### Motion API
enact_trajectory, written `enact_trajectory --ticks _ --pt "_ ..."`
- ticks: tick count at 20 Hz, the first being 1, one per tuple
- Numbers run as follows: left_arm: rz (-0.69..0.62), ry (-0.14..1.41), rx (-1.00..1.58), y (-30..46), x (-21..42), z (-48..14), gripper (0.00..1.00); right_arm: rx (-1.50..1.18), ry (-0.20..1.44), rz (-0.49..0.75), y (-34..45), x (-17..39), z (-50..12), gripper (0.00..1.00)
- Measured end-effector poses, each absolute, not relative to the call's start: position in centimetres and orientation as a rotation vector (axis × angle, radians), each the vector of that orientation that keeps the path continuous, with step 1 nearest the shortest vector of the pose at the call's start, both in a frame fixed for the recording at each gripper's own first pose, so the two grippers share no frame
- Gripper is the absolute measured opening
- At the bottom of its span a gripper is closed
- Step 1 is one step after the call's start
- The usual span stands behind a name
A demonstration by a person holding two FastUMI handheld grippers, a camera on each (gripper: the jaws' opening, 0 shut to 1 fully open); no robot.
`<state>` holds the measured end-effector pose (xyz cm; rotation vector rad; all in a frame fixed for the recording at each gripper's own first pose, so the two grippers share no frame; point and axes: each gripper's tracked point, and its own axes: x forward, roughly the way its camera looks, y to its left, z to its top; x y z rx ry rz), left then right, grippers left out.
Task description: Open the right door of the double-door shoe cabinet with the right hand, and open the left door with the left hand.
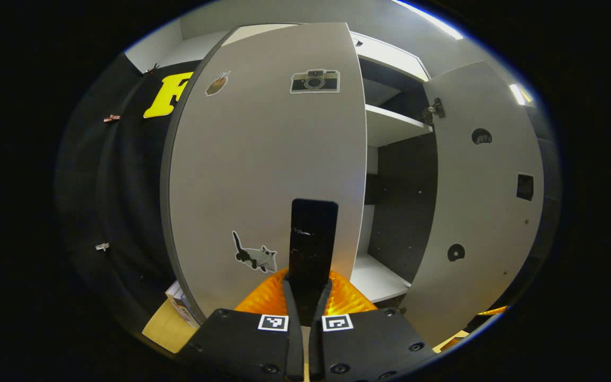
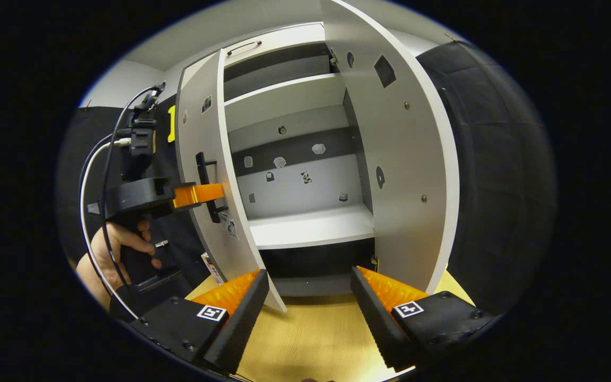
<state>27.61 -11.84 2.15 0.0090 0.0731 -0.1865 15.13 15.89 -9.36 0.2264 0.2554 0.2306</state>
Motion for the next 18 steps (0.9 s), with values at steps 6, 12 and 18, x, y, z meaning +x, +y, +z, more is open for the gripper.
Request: enact_trajectory --ticks 6,12,18 --pt "-0.236 0.078 0.009 -11.1 27.0 2.1 0.09 0.198 0.233 0.163 16.5 14.2 -8.6 0.98" --pt "-0.230 0.063 -0.002 -9.1 24.6 2.1 0.09 0.176 0.219 0.116 17.0 13.3 -8.4 0.98" --pt "-0.217 0.062 -0.003 -5.6 22.1 2.5 0.07 0.163 0.218 0.105 18.6 11.8 -8.6 0.98"
